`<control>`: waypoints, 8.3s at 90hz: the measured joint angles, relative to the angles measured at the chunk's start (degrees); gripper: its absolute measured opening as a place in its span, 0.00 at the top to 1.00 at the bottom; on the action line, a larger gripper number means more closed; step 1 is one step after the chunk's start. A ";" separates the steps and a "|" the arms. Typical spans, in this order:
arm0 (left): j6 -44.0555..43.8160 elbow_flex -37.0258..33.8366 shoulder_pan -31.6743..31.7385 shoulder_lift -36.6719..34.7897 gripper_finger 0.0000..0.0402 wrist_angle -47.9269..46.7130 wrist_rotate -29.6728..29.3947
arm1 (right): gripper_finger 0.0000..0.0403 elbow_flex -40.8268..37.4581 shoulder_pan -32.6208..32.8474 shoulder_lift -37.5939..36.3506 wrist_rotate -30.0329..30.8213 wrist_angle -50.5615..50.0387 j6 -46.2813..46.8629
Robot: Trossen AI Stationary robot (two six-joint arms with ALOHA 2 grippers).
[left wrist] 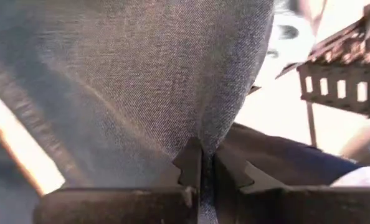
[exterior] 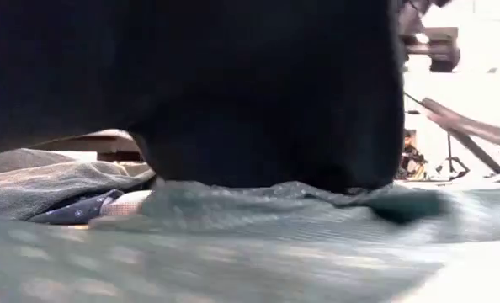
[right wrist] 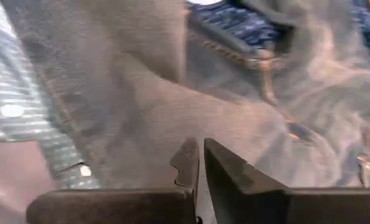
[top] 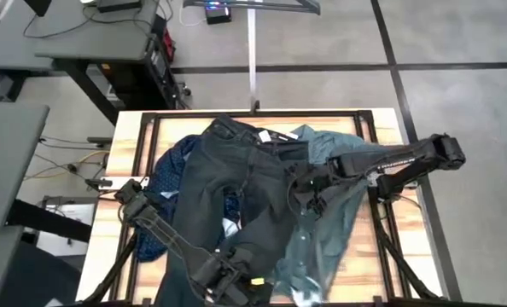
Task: Hang clothes
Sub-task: Hang the black pants on the rack
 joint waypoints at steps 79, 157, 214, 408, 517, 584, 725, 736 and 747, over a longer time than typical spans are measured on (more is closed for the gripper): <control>8.79 0.04 -2.17 -2.87 1.00 -5.62 -1.50 | 0.46 -0.37 -5.15 0.02 -9.80 -19.61 26.63; 7.99 0.04 -5.80 -9.14 1.00 -17.16 -1.65 | 0.37 6.62 6.71 8.63 -7.60 -1.89 28.33; 5.29 0.04 -8.67 -9.14 1.00 -18.08 -2.17 | 0.37 0.69 10.94 19.62 18.86 9.66 34.54; -17.22 -6.08 -18.75 -9.07 1.00 -21.45 -14.46 | 0.99 71.82 -14.32 61.13 -26.51 10.71 9.66; -15.67 -5.99 -21.38 -9.05 1.00 -20.72 -13.21 | 0.41 71.80 -20.06 48.97 -9.54 -15.59 30.74; 11.05 -24.00 -26.45 -25.67 1.00 -20.49 10.64 | 0.41 71.80 -5.63 37.38 -10.56 -27.61 44.13; 45.39 -46.56 -34.44 -43.65 1.00 37.19 -27.79 | 0.41 70.64 26.77 74.62 16.49 45.60 96.61; 45.84 -46.56 -33.04 -43.64 1.00 37.43 -28.74 | 0.41 70.64 26.28 74.62 18.51 44.52 100.56; 46.41 -46.56 -31.93 -43.64 1.00 37.51 -30.47 | 0.41 70.64 25.88 74.62 19.15 44.70 101.53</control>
